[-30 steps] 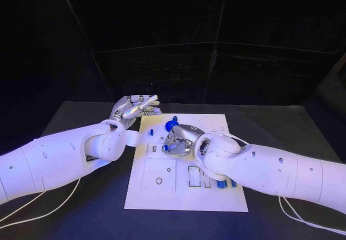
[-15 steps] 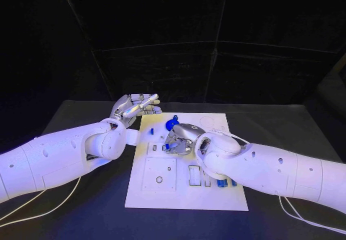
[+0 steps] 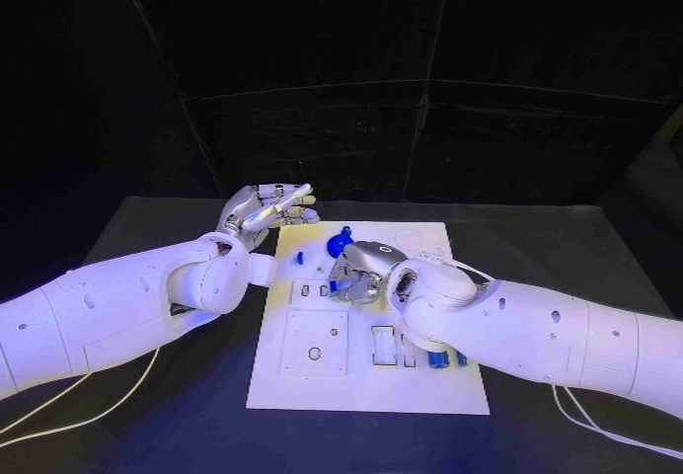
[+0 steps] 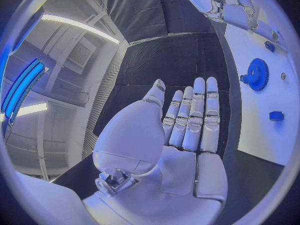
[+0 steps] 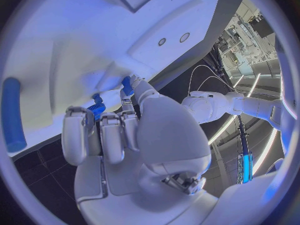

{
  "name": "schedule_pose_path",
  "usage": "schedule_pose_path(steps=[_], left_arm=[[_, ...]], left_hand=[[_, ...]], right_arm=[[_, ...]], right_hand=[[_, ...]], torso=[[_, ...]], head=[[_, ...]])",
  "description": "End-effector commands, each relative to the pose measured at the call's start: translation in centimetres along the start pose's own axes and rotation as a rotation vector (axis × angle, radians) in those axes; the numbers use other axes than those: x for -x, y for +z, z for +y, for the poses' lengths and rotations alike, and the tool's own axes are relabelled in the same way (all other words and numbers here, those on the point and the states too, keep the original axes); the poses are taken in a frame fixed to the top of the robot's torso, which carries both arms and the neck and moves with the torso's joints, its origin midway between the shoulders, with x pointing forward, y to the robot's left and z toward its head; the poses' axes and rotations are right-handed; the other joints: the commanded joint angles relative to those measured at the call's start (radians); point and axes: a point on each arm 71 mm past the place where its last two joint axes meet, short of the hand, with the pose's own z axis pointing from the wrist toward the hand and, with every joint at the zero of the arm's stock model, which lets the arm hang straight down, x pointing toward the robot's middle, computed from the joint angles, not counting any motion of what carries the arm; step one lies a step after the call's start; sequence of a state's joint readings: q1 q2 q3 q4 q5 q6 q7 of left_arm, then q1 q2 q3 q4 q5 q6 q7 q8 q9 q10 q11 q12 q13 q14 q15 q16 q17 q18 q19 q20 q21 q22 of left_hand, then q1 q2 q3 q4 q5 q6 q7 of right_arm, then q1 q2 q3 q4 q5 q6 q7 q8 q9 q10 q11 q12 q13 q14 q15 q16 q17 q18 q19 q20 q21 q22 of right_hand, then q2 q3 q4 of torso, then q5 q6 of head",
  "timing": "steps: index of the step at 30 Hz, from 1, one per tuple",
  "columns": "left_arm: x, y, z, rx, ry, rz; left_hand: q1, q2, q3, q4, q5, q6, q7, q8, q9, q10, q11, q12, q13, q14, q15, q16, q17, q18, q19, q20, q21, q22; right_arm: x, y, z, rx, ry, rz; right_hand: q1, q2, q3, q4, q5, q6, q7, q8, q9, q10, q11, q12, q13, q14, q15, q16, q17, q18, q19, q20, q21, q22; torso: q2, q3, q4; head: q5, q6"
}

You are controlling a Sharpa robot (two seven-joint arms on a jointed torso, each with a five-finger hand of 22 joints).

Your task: Assemble the parts on the task board

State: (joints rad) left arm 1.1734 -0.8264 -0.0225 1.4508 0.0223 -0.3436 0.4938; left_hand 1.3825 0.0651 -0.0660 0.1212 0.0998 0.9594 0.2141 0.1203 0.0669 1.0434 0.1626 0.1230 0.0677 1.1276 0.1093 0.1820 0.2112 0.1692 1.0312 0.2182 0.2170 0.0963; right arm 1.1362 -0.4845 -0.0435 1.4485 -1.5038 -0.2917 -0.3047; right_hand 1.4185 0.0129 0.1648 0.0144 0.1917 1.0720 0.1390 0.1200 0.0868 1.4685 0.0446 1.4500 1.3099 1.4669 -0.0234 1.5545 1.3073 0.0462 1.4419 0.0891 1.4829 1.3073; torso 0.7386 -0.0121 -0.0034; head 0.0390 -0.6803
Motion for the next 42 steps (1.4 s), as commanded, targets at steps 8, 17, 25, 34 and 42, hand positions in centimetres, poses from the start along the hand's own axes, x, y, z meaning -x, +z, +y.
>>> schedule_pose_path(steps=[8,17,25,34,42], left_arm=[[-0.1,0.0,-0.2,-0.011,-0.003,0.014],[-0.1,0.0,-0.2,-0.010,-0.003,0.013],[-0.1,0.0,-0.2,-0.010,-0.003,0.014],[-0.1,0.0,-0.2,-0.009,-0.004,0.015],[-0.1,0.0,-0.1,-0.003,-0.005,0.017]], left_hand=[[0.001,0.007,0.000,-0.006,0.001,0.002,0.003,-0.003,-0.001,0.009,0.000,-0.004,0.000,0.005,0.002,-0.007,0.001,0.014,0.009,0.002,-0.004,-0.001],[0.001,0.007,0.000,-0.006,0.001,0.002,0.003,-0.003,-0.001,0.009,0.000,-0.004,0.000,0.005,0.002,-0.007,0.001,0.014,0.009,0.002,-0.004,-0.001],[0.001,0.007,0.000,-0.006,0.001,0.002,0.003,-0.003,-0.001,0.009,0.000,-0.004,0.000,0.005,0.002,-0.007,0.001,0.014,0.009,0.002,-0.004,-0.001],[0.000,0.008,0.000,-0.006,0.001,0.002,0.003,-0.004,-0.001,0.010,0.000,-0.005,0.000,0.005,0.002,-0.008,0.002,0.014,0.009,0.002,-0.004,-0.001],[0.000,0.009,0.001,-0.008,0.002,0.008,-0.002,-0.002,0.000,0.017,-0.004,-0.004,0.000,0.016,-0.002,-0.006,0.008,0.015,0.016,-0.001,-0.002,-0.001]], right_arm=[[-0.7,0.1,-0.3,-0.034,-0.041,0.048],[-0.7,0.2,-0.2,-0.035,-0.039,0.045],[-0.6,0.2,-0.1,-0.038,-0.035,0.031],[-0.5,0.2,0.0,-0.039,-0.028,0.012],[0.3,-0.2,0.2,-0.013,0.014,-0.106]], right_hand=[[-0.035,-0.025,0.008,0.000,-0.001,-0.013,-0.004,-0.017,-0.008,-0.006,0.006,-0.024,0.127,0.093,0.005,-0.003,0.215,-0.002,-0.009,0.002,-0.007,0.069],[-0.062,-0.051,0.005,0.007,-0.003,-0.050,0.012,-0.039,-0.016,-0.018,0.020,-0.037,0.115,0.093,0.017,-0.004,0.213,-0.001,-0.014,0.012,-0.011,0.063],[-0.078,-0.064,-0.003,0.014,-0.003,-0.062,0.017,-0.045,-0.017,-0.021,0.026,-0.041,0.112,0.092,0.022,-0.005,0.211,0.000,-0.015,0.018,-0.012,0.061],[-0.100,-0.079,-0.024,0.028,-0.042,-0.083,0.021,-0.051,-0.018,-0.029,0.030,-0.049,0.104,0.091,0.027,-0.007,0.207,0.001,-0.018,0.024,-0.015,0.056],[-0.125,-0.114,-0.103,0.082,-0.053,-0.183,0.044,-0.053,-0.021,-0.070,0.051,-0.092,0.061,0.090,0.045,-0.009,0.202,0.005,-0.030,0.040,-0.025,0.040]], torso=[[0.000,0.0001,-0.0012],[0.000,0.0003,-0.0009],[0.000,0.0000,-0.0003],[0.000,-0.0001,-0.0003],[0.000,0.0009,0.0009]], head=[[0.001,0.000],[0.001,0.000],[-0.001,0.000],[-0.002,0.001],[-0.003,0.001]])
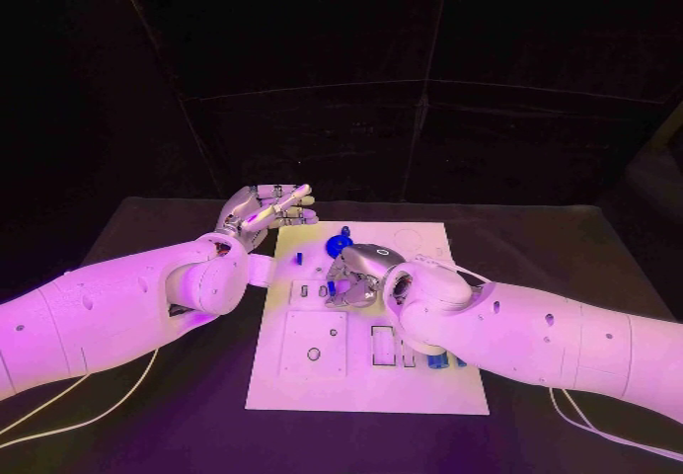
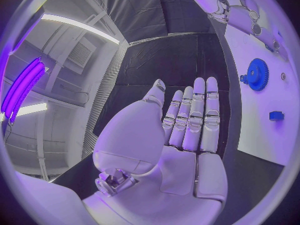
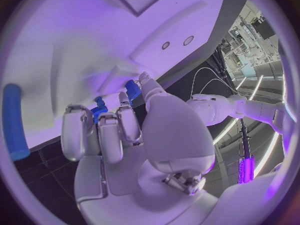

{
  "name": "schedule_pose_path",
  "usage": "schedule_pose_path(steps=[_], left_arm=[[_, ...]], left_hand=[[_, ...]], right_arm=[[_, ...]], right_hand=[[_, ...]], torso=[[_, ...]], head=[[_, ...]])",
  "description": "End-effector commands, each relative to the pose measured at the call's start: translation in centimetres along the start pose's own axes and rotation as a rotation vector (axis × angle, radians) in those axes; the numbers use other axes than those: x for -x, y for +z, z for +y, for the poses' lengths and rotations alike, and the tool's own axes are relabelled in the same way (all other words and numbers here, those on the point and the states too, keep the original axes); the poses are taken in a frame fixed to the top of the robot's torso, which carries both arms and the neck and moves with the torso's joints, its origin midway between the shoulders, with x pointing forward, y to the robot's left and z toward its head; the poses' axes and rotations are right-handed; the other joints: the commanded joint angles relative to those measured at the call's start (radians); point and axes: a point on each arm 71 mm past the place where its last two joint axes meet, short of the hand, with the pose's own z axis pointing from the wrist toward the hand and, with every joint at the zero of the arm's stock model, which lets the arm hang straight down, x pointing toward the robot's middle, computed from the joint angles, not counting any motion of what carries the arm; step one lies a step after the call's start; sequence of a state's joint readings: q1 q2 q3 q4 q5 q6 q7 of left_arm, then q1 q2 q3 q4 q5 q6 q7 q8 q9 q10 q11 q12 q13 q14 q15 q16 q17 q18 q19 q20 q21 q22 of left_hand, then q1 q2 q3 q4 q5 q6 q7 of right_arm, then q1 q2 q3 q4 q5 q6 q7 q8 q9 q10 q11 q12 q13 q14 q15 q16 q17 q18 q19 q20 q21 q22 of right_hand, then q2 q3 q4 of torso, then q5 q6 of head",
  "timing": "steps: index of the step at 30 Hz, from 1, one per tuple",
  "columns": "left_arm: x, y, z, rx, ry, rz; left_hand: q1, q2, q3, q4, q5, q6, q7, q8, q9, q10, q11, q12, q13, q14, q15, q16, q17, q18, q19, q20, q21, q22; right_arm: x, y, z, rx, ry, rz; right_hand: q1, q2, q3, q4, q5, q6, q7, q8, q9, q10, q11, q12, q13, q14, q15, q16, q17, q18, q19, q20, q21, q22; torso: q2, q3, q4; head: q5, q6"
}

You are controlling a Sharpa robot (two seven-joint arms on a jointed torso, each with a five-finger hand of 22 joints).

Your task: Assemble the parts on the task board

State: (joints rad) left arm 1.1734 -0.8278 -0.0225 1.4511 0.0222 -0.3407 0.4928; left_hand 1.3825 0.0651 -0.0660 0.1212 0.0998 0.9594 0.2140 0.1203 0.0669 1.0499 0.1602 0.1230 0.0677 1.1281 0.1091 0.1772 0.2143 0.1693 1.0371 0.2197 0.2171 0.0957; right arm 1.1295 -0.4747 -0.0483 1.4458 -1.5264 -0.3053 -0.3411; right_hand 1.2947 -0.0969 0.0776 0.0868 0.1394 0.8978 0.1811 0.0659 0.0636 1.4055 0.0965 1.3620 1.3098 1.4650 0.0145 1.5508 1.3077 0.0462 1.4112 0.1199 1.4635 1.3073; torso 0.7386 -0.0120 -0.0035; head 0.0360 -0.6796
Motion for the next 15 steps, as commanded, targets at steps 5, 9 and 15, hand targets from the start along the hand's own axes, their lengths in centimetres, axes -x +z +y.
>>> schedule_pose_path(steps=[5,9,15], left_arm=[[0.0,0.0,0.0,0.012,0.009,0.026],[0.1,0.0,0.1,0.033,0.043,0.045],[0.5,-0.3,0.5,0.100,0.147,0.089]], left_hand=[[-0.004,0.013,0.003,-0.008,0.002,0.032,-0.018,0.004,0.001,0.049,-0.020,0.000,0.004,0.078,-0.023,0.021,0.032,0.016,0.058,-0.022,0.020,0.008],[-0.012,0.011,0.000,-0.002,0.001,0.061,-0.035,0.007,0.001,0.121,-0.047,0.011,0.013,0.198,-0.062,0.079,0.088,0.015,0.146,-0.060,0.074,0.033],[-0.013,0.004,-0.003,0.006,0.000,0.111,-0.074,0.017,0.008,0.244,-0.095,0.049,0.043,0.370,-0.117,0.291,0.270,0.015,0.274,-0.116,0.185,0.092]], right_arm=[[1.5,-1.2,0.4,0.099,0.071,-0.173],[2.2,-2.6,0.5,0.207,0.114,-0.208],[5.0,-4.5,-0.5,0.294,0.238,-0.240]], right_hand=[[0.021,-0.014,-0.047,0.033,0.024,-0.030,0.007,0.003,0.003,-0.003,0.005,0.006,0.067,0.095,0.012,0.000,0.215,0.004,0.004,0.014,-0.005,0.044],[0.036,-0.011,-0.065,0.046,0.040,-0.036,0.009,0.005,0.004,0.003,0.007,0.016,0.073,0.098,0.014,0.005,0.227,0.003,0.007,0.017,-0.003,0.049],[0.069,0.015,-0.068,0.042,0.065,-0.012,0.004,0.020,0.009,-0.001,0.003,0.013,0.069,0.093,0.012,-0.002,0.210,0.008,-0.007,0.017,-0.013,0.030]], torso=[[-0.001,0.0013,0.0006],[-0.002,0.0004,-0.0001],[-0.007,0.0017,-0.0022]], head=[[0.003,0.000],[0.005,0.001],[0.009,0.004]])
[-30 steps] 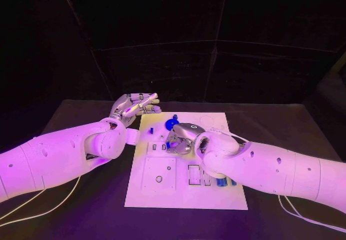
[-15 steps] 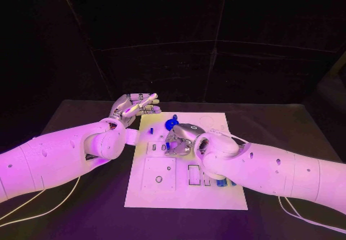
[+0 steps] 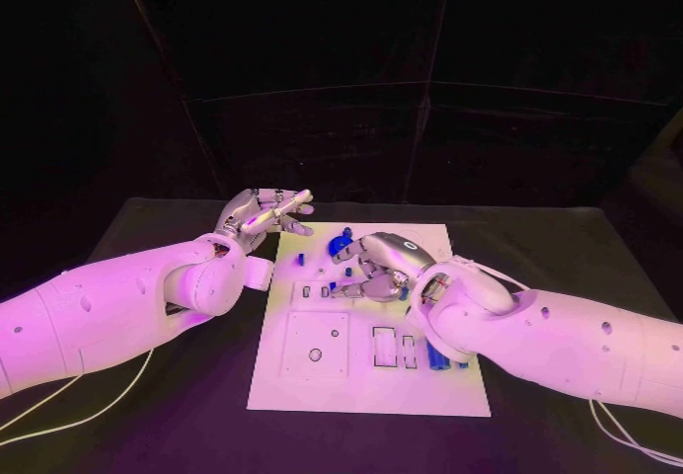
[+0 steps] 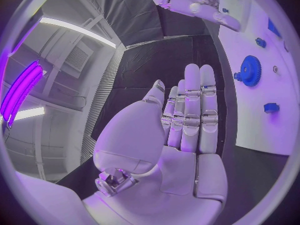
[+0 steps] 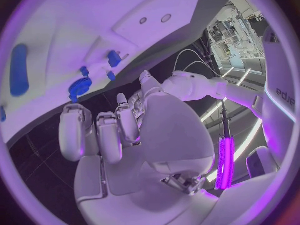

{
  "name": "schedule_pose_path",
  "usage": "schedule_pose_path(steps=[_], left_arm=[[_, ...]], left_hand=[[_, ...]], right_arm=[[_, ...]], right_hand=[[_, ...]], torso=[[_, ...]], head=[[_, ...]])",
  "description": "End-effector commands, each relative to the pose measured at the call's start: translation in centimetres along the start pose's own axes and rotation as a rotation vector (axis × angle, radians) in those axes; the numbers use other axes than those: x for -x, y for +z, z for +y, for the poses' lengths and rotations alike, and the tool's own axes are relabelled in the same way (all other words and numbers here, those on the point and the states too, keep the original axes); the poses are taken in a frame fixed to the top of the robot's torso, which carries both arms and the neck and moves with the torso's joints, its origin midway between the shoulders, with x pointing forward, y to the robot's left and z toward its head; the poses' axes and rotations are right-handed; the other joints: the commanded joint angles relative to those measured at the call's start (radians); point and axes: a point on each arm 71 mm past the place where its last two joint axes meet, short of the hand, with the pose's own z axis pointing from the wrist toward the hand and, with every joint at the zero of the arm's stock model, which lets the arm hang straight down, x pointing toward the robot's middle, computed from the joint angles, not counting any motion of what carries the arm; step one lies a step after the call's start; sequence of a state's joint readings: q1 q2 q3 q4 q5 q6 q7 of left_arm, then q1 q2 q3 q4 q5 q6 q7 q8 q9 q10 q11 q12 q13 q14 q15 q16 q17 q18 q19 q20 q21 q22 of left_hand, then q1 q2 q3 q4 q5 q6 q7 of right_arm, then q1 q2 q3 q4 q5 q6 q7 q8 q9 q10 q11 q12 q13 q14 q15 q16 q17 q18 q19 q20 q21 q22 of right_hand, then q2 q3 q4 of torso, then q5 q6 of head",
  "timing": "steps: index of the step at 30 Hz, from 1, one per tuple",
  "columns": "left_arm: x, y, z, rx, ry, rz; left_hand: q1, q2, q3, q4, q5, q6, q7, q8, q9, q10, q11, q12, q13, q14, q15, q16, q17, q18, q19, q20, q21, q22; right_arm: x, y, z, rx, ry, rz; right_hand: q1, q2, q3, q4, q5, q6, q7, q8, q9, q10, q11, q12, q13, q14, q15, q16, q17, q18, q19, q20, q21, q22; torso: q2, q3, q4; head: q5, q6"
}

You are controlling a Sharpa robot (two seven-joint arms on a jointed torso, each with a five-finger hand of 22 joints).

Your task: Assemble the parts on the task board

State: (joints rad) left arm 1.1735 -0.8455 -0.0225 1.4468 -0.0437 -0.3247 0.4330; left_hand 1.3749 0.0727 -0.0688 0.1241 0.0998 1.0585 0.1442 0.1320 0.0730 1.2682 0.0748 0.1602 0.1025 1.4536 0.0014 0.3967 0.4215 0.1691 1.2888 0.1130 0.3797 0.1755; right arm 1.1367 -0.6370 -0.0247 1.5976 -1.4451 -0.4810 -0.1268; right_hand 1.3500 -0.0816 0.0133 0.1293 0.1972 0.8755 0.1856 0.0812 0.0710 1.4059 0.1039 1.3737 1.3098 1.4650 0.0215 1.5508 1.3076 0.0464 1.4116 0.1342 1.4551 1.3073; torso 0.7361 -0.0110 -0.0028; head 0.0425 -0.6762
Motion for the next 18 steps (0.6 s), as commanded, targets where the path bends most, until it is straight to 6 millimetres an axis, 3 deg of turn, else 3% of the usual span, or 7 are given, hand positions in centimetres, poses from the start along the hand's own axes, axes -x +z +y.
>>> schedule_pose_path(steps=[1,3,6,7,9,14,18], left_arm=[[-0.2,-0.2,0.5,0.100,0.137,0.087],[-0.2,-0.3,0.6,0.146,0.195,0.114],[-0.2,-0.3,0.6,0.250,0.318,0.184],[-0.3,-0.3,0.5,0.280,0.356,0.203],[-0.4,-0.2,0.5,0.352,0.448,0.249],[-0.8,0.2,0.4,0.498,0.691,0.311],[-1.4,0.8,0.1,0.585,0.840,0.335]], left_hand=[[-0.012,-0.014,-0.005,0.013,0.000,0.029,-0.022,0.007,0.009,0.059,-0.018,0.040,0.039,0.048,-0.030,0.386,0.352,0.010,0.059,-0.039,0.097,0.059],[-0.011,-0.019,-0.007,0.012,-0.001,0.039,-0.026,0.014,0.015,0.103,-0.037,0.081,0.067,0.068,-0.034,0.589,0.551,0.009,0.064,-0.042,0.126,0.079],[-0.038,-0.018,-0.017,0.033,-0.001,0.065,-0.047,0.048,0.042,0.117,-0.060,0.197,0.162,0.081,-0.046,0.906,0.863,-0.027,0.116,-0.061,0.424,0.401],[-0.041,-0.040,-0.029,0.034,0.002,0.052,-0.062,0.070,0.067,0.088,-0.085,0.309,0.261,0.081,-0.055,1.001,0.954,-0.043,0.119,-0.068,0.547,0.524],[-0.070,-0.024,-0.034,0.062,0.001,0.049,-0.051,0.098,0.091,0.056,-0.078,0.400,0.342,0.090,-0.058,1.076,1.037,-0.059,0.117,-0.067,0.656,0.654],[-0.146,-0.019,-0.090,0.153,-0.003,0.023,-0.072,0.208,0.189,0.056,-0.087,0.847,0.792,0.117,-0.067,1.174,1.149,-0.089,0.150,-0.074,0.894,0.946],[-0.172,0.002,-0.123,0.166,-0.004,-0.019,-0.084,0.304,0.287,0.054,-0.088,0.983,0.931,0.117,-0.074,1.174,1.149,-0.106,0.174,-0.080,0.984,1.067]], right_arm=[[2.8,-0.5,0.1,0.100,0.165,-0.066],[4.3,-0.7,-0.7,0.076,0.198,-0.071],[7.2,-1.2,-2.4,0.022,0.230,-0.089],[7.8,-1.4,-2.9,0.008,0.234,-0.096],[9.1,-1.8,-4.0,-0.025,0.238,-0.109],[11.2,-2.6,-6.4,-0.099,0.241,-0.137],[11.8,-2.9,-7.4,-0.144,0.240,-0.143]], right_hand=[[0.026,0.007,-0.005,-0.006,0.024,0.017,-0.003,0.007,0.001,-0.011,-0.007,-0.008,0.059,0.089,0.002,-0.010,0.193,0.012,-0.021,0.000,-0.015,0.010],[0.031,0.011,-0.006,-0.008,0.029,0.018,-0.004,0.008,0.001,-0.017,-0.008,-0.016,0.051,0.085,0.001,-0.017,0.178,0.016,-0.034,-0.001,-0.025,-0.007],[0.032,0.015,-0.011,-0.009,0.032,0.022,-0.006,0.010,0.001,-0.025,-0.010,-0.024,0.042,0.080,-0.001,-0.024,0.162,0.020,-0.047,-0.002,-0.036,-0.026],[0.032,0.016,-0.013,-0.008,0.033,0.025,-0.007,0.011,0.001,-0.025,-0.011,-0.024,0.042,0.080,-0.001,-0.026,0.159,0.020,-0.049,-0.003,-0.038,-0.028],[0.032,0.018,-0.014,-0.008,0.034,0.027,-0.007,0.012,0.001,-0.025,-0.011,-0.025,0.042,0.079,-0.002,-0.027,0.158,0.021,-0.049,-0.004,-0.038,-0.028],[0.024,0.019,-0.028,-0.003,0.036,0.032,-0.010,0.016,0.001,-0.024,-0.013,-0.025,0.040,0.078,-0.004,-0.031,0.150,0.022,-0.052,-0.006,-0.042,-0.034],[0.018,0.019,-0.038,0.001,0.037,0.034,-0.011,0.017,0.001,-0.022,-0.015,-0.024,0.040,0.077,-0.006,-0.034,0.146,0.022,-0.053,-0.007,-0.044,-0.037]], torso=[[-0.007,0.0007,-0.0020],[-0.012,0.0020,-0.0038],[-0.022,0.0042,-0.0055],[-0.026,0.0050,-0.0057],[-0.030,0.0058,-0.0064],[-0.043,0.0107,-0.0064],[-0.050,0.0155,-0.0067]], head=[[0.002,0.000],[0.004,0.001],[0.008,-0.003],[0.007,-0.006],[0.009,-0.008],[0.016,-0.013],[0.017,-0.020]])
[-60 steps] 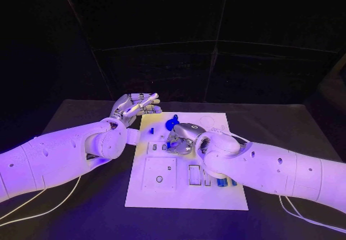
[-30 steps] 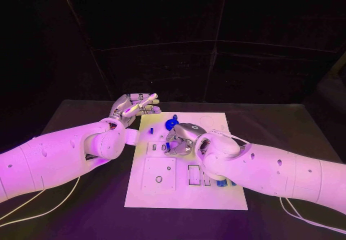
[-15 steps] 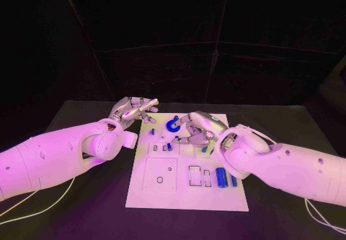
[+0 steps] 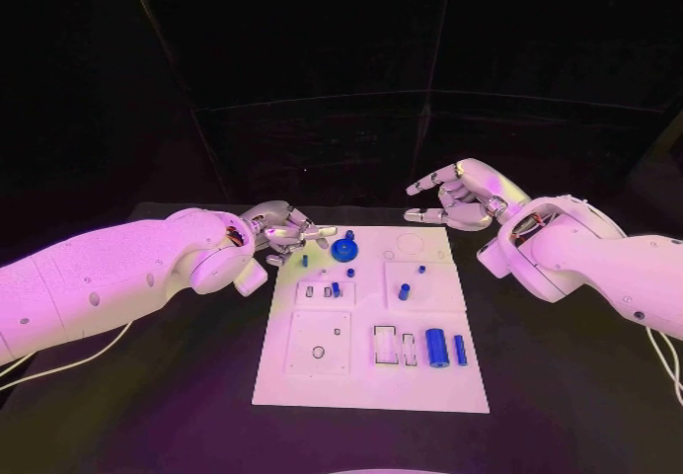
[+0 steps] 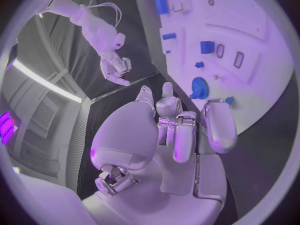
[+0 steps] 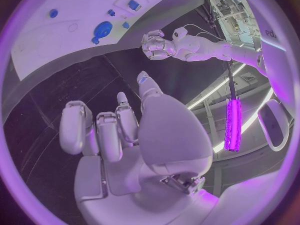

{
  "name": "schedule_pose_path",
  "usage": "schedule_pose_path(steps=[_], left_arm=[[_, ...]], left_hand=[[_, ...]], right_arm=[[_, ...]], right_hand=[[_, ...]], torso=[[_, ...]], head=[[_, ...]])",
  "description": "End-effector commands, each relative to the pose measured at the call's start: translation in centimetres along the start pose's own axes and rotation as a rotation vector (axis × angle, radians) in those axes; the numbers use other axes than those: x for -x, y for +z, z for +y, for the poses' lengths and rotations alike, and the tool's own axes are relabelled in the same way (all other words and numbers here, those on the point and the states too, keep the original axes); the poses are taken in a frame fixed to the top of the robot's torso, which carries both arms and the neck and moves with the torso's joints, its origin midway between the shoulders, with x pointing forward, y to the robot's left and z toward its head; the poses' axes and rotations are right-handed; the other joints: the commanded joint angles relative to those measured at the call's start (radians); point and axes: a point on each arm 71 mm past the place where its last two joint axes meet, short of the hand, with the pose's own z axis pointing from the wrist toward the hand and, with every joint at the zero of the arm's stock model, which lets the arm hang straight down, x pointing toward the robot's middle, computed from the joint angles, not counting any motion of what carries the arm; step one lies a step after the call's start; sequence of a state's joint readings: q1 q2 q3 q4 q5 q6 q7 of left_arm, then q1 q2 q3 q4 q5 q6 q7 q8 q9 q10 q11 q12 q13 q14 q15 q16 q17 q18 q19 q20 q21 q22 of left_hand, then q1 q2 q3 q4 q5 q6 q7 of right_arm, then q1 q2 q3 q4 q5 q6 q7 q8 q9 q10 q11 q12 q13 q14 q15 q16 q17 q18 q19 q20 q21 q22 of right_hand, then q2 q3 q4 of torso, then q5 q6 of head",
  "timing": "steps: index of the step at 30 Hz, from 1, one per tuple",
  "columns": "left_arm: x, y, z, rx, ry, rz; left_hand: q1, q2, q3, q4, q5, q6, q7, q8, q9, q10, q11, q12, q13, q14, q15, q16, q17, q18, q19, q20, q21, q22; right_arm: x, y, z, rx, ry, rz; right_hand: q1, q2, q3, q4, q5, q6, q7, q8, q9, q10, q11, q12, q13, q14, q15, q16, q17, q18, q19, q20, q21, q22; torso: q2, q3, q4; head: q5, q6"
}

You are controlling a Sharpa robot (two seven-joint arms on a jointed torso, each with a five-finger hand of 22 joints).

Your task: Assemble the parts on the task board

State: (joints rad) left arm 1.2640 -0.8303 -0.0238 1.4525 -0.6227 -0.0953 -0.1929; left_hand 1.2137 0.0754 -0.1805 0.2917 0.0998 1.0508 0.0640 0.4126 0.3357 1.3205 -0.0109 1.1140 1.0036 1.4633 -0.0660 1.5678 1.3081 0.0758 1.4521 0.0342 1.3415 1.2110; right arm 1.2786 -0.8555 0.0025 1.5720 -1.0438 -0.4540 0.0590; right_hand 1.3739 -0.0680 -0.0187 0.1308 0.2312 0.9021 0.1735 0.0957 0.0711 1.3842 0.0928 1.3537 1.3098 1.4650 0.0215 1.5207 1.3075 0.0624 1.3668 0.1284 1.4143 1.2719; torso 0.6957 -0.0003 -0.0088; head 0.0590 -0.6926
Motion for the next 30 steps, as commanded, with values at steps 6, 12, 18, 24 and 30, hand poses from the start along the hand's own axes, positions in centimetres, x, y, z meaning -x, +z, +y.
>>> schedule_pose_path(steps=[6,12,18,24,30], left_arm=[[-1.2,1.6,-0.2,0.280,0.398,0.096],[-2.1,2.8,-1.0,0.306,0.486,0.108],[-2.9,3.7,-1.8,0.307,0.518,0.119],[-3.5,4.2,-2.1,0.313,0.549,0.139],[-3.9,4.7,-2.2,0.327,0.573,0.168]], left_hand=[[-0.009,0.021,-0.035,-0.004,-0.003,-0.072,-0.008,0.105,0.122,-0.013,-0.005,0.062,0.064,0.107,-0.012,0.003,0.263,-0.026,0.040,-0.005,0.073,0.108],[-0.021,0.033,-0.045,-0.002,-0.003,-0.088,-0.008,0.123,0.149,-0.011,-0.005,0.073,0.077,0.107,-0.012,0.003,0.263,-0.029,0.045,-0.005,0.083,0.125],[-0.042,0.039,-0.063,-0.002,-0.009,-0.097,-0.011,0.148,0.183,-0.005,-0.007,0.087,0.092,0.107,-0.014,0.003,0.263,-0.032,0.051,-0.006,0.094,0.144],[-0.053,0.039,-0.075,-0.002,-0.019,-0.105,-0.013,0.161,0.205,-0.002,-0.009,0.094,0.100,0.107,-0.015,0.003,0.263,-0.034,0.054,-0.007,0.101,0.155],[-0.056,0.039,-0.079,-0.002,-0.022,-0.107,-0.013,0.166,0.212,0.000,-0.009,0.098,0.104,0.107,-0.015,0.003,0.263,-0.036,0.056,-0.007,0.105,0.162]], right_arm=[[0.5,0.2,-1.0,-0.081,0.033,0.014],[0.4,0.4,-1.2,-0.107,0.018,0.018],[0.3,0.6,-1.3,-0.124,0.010,0.025],[0.1,0.7,-1.3,-0.132,0.008,0.034],[-0.1,0.8,-1.3,-0.138,0.008,0.042]], right_hand=[[-0.012,0.007,-0.030,0.005,0.019,0.011,-0.002,0.006,0.000,0.004,-0.006,-0.001,0.040,0.074,-0.009,-0.011,0.134,0.007,-0.010,-0.005,-0.008,-0.007],[-0.012,0.008,-0.039,0.007,0.030,0.012,-0.003,0.007,0.000,0.005,-0.007,-0.001,0.039,0.072,-0.010,-0.015,0.125,0.009,-0.014,-0.006,-0.013,-0.014],[-0.010,0.011,-0.051,0.010,0.046,0.013,-0.004,0.009,-0.001,0.004,-0.009,-0.002,0.037,0.071,-0.011,-0.020,0.118,0.010,-0.017,-0.007,-0.017,-0.019],[-0.011,0.012,-0.055,0.011,0.051,0.014,-0.004,0.009,-0.001,0.002,-0.009,-0.004,0.034,0.070,-0.012,-0.022,0.114,0.011,-0.020,-0.008,-0.020,-0.025],[-0.011,0.012,-0.058,0.013,0.053,0.015,-0.004,0.010,-0.001,0.000,-0.009,-0.007,0.031,0.069,-0.012,-0.025,0.108,0.012,-0.025,-0.008,-0.024,-0.031]], torso=[[-0.017,0.0080,0.0013],[-0.015,0.0081,-0.0008],[-0.015,0.0074,0.0006],[-0.014,0.0071,0.0006],[-0.013,0.0060,0.0004]], head=[[0.001,-0.013],[0.003,-0.015],[0.002,-0.019],[0.002,-0.023],[0.003,-0.028]])
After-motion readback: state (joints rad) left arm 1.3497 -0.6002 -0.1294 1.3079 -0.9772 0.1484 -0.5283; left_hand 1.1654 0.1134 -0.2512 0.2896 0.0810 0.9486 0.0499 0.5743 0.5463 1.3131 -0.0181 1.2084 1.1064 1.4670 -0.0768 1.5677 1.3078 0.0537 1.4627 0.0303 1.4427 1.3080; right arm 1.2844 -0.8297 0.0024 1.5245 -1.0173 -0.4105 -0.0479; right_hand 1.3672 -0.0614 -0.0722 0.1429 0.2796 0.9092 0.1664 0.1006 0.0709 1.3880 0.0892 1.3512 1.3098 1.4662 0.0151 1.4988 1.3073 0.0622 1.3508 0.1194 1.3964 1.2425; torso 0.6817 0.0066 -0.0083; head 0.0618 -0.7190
